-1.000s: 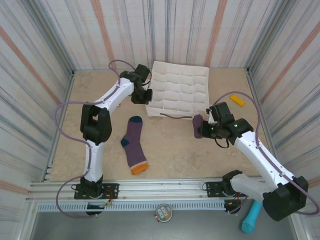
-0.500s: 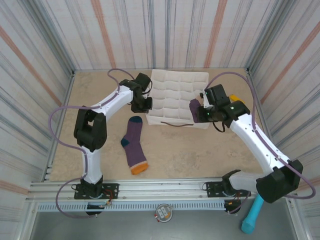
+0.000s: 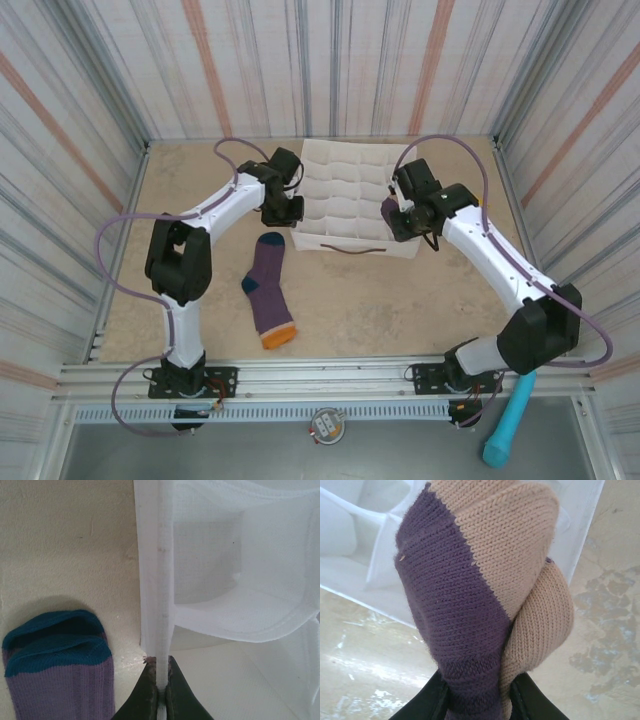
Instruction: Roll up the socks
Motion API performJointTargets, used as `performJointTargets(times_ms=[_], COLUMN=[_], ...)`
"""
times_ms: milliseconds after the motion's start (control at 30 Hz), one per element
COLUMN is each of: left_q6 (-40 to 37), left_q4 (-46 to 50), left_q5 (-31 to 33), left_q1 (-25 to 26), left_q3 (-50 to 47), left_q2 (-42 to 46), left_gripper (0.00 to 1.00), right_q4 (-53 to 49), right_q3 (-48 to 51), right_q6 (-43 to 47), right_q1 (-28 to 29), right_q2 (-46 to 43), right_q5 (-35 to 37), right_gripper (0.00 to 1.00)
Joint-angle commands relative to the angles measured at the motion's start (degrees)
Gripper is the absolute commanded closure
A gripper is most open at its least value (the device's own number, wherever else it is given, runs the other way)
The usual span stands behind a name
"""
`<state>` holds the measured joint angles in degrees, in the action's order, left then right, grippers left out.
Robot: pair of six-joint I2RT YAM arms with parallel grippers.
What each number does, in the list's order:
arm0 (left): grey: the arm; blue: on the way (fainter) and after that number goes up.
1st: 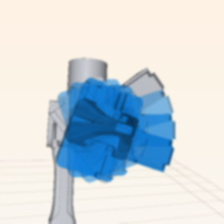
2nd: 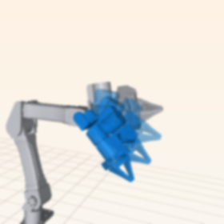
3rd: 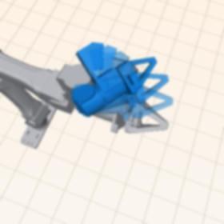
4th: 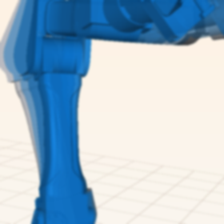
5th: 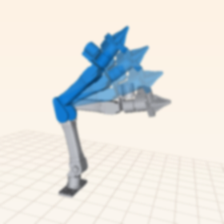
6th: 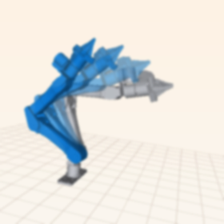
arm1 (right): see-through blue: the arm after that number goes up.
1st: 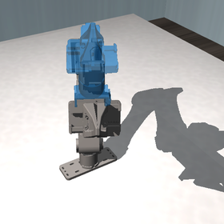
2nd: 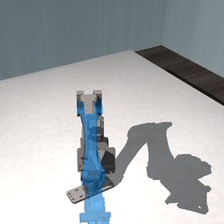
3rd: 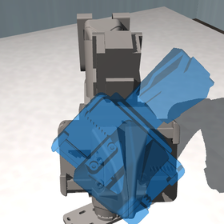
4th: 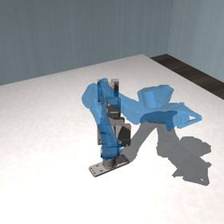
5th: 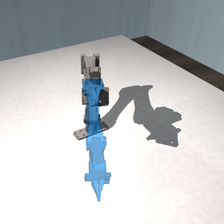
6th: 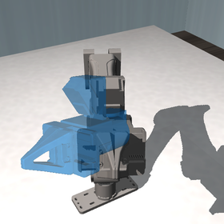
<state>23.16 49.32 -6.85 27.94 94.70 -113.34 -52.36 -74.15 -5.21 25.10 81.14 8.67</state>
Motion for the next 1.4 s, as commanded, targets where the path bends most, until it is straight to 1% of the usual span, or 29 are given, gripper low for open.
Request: performJointTargets(times_ms=[0, 300, 500, 867, 1033, 1233, 1367], left_q6=[-2.6, -2.8, -1.6, -1.7, -1.5, -0.5, -0.1], left_q4=[0.3, 0.4, 0.2, 0.4, 0.8, 1.1, 1.1], left_q5=[0.9, 0.2, -0.1, 0.3, 0.1, -0.1, -0.3], left_q1=[-1.1, -1.3, -1.3, -1.4, -1.8, -2.3, -2.3], left_q3=[0.0, 0.1, -0.1, 1.0, 1.0, 0.7, 0.8], left_q2=[1.5, 1.4, 1.5, 0.5, 0.0, -0.2, -0.4], left_gripper=[1.0, 1.0, 1.0, 1.0, 1.0, 1.0, 1.0], right_q4=[-0.3, 0.4, 0.7, -0.4, -3.7, -4.5, -4.4], right_q3=[-1.3, -1.0, -0.2, -0.8, -1.7, -0.2, 0.2], right_q6=[4.6, 8.2, 8.7, 9.2, 8.5, 7.3, 6.3], right_q1=[0.3, 0.5, 1.1, 1.8, 2.1, 2.5, 3.1], right_q2=[1.5, 5.7, 7.3, 11.1, 13.2, 12.9, 12.0], right_q5=[3.2, 5.5, 6.2, 8.0, 8.1, 7.5, 8.6], right_gripper=[1.0, 1.0, 1.0, 1.0, 1.0, 1.0, 1.0])
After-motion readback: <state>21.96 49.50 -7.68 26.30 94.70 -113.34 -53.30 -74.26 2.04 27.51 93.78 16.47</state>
